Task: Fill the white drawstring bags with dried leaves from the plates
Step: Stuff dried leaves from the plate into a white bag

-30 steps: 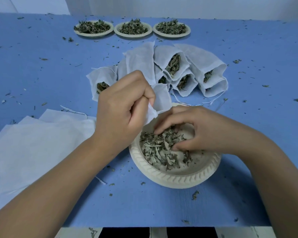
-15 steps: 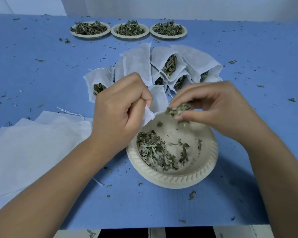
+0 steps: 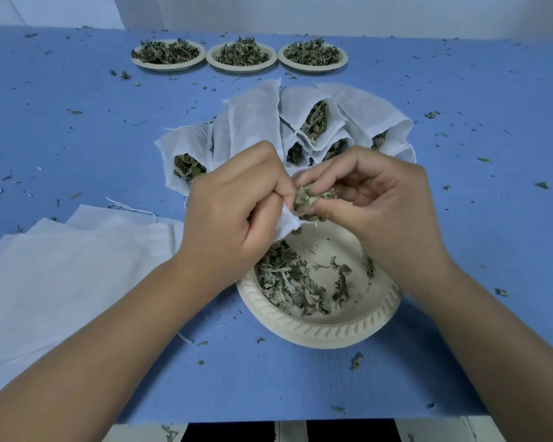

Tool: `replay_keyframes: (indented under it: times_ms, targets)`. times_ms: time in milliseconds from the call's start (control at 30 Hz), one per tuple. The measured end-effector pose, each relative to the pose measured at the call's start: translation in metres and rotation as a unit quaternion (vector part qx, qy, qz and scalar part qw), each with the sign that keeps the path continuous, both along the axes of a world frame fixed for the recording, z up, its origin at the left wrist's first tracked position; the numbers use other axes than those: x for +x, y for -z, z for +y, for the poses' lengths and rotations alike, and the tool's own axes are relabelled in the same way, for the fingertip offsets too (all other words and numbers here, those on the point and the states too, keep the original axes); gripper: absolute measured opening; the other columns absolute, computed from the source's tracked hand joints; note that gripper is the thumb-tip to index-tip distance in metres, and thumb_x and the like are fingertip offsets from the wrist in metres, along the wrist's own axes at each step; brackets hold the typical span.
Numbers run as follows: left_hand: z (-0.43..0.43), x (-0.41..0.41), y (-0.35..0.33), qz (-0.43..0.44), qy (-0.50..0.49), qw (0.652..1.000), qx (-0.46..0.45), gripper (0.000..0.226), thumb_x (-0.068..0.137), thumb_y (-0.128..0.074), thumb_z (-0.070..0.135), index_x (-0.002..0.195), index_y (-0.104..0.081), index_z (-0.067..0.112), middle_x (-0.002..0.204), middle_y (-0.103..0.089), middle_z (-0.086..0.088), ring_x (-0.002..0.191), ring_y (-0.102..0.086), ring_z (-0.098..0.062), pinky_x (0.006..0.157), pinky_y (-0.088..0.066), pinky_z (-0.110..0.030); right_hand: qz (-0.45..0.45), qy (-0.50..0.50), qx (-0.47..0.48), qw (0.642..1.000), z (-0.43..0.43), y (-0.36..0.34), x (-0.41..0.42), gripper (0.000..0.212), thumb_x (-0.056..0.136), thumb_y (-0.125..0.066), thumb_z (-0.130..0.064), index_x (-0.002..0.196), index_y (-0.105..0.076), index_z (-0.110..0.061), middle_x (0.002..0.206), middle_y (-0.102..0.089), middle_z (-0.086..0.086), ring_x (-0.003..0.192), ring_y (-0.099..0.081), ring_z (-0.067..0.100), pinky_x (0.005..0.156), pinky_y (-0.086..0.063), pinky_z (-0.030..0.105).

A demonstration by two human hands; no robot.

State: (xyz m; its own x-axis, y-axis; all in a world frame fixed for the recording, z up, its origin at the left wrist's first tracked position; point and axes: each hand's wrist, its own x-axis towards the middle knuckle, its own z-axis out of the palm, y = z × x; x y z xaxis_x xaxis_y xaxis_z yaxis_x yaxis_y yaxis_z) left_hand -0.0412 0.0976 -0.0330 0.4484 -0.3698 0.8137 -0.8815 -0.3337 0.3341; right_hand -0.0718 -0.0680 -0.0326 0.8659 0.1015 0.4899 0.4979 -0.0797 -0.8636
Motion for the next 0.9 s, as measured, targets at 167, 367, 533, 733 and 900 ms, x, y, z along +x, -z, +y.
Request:
replay_keyframes:
  times_ms: [167, 367, 533, 733, 900]
  targets:
    - [0.001, 0.002, 0.001, -0.007, -0.01, 1.0, 0.016, 0.027, 0.076, -0.038, -0.01, 0.064, -0.06, 0.001, 0.069, -0.049, -0.002, 0.053, -0.045, -0.024, 0.049, -0.032, -0.035, -0.054, -0.001, -0.195, 0.979, -0.003, 0.0, 0.002, 0.014, 0.08, -0.072, -0.004, 0.094, -0.073, -0.005, 0.098, -0.07, -0.004, 0.095, -0.067, 0.008, 0.087, -0.053, 0.025]
    - [0.002, 0.003, 0.0, -0.008, -0.017, 1.0, 0.005, 0.028, 0.076, -0.038, -0.01, 0.064, -0.059, 0.003, 0.072, -0.045, 0.003, 0.052, -0.046, -0.027, 0.051, -0.033, -0.037, -0.08, -0.02, -0.157, 0.984, -0.009, -0.002, 0.004, 0.03, 0.081, -0.068, 0.008, 0.105, -0.062, -0.009, 0.112, -0.059, 0.004, 0.106, -0.062, 0.018, 0.086, -0.052, 0.026]
    - [0.001, 0.002, 0.001, -0.001, -0.001, 1.0, 0.014, 0.029, 0.077, -0.038, -0.011, 0.064, -0.061, 0.001, 0.068, -0.05, -0.005, 0.053, -0.047, -0.026, 0.05, -0.034, -0.038, -0.191, 0.059, -0.199, 0.959, 0.0, 0.003, 0.003, 0.005, 0.083, -0.07, 0.005, 0.084, -0.071, 0.0, 0.084, -0.067, 0.01, 0.082, -0.066, 0.016, 0.078, -0.052, 0.02]
    - [0.001, 0.003, 0.001, 0.021, 0.0, 1.0, -0.004, 0.028, 0.076, -0.037, -0.01, 0.064, -0.059, 0.002, 0.067, -0.048, -0.005, 0.056, -0.045, -0.024, 0.053, -0.033, -0.034, -0.241, 0.071, -0.294, 0.922, -0.001, 0.002, 0.004, 0.016, 0.089, -0.056, -0.001, 0.083, -0.071, 0.001, 0.086, -0.067, 0.008, 0.089, -0.052, 0.022, 0.082, -0.043, 0.026]
    - [0.001, 0.002, 0.0, 0.019, 0.009, 1.0, -0.008, 0.028, 0.074, -0.037, -0.011, 0.064, -0.058, 0.004, 0.068, -0.046, -0.003, 0.058, -0.044, -0.022, 0.055, -0.034, -0.032, -0.215, 0.014, -0.34, 0.916, 0.002, -0.002, -0.002, 0.027, 0.094, -0.041, -0.014, 0.074, -0.059, -0.011, 0.079, -0.053, -0.011, 0.085, -0.052, 0.016, 0.094, -0.035, 0.04]
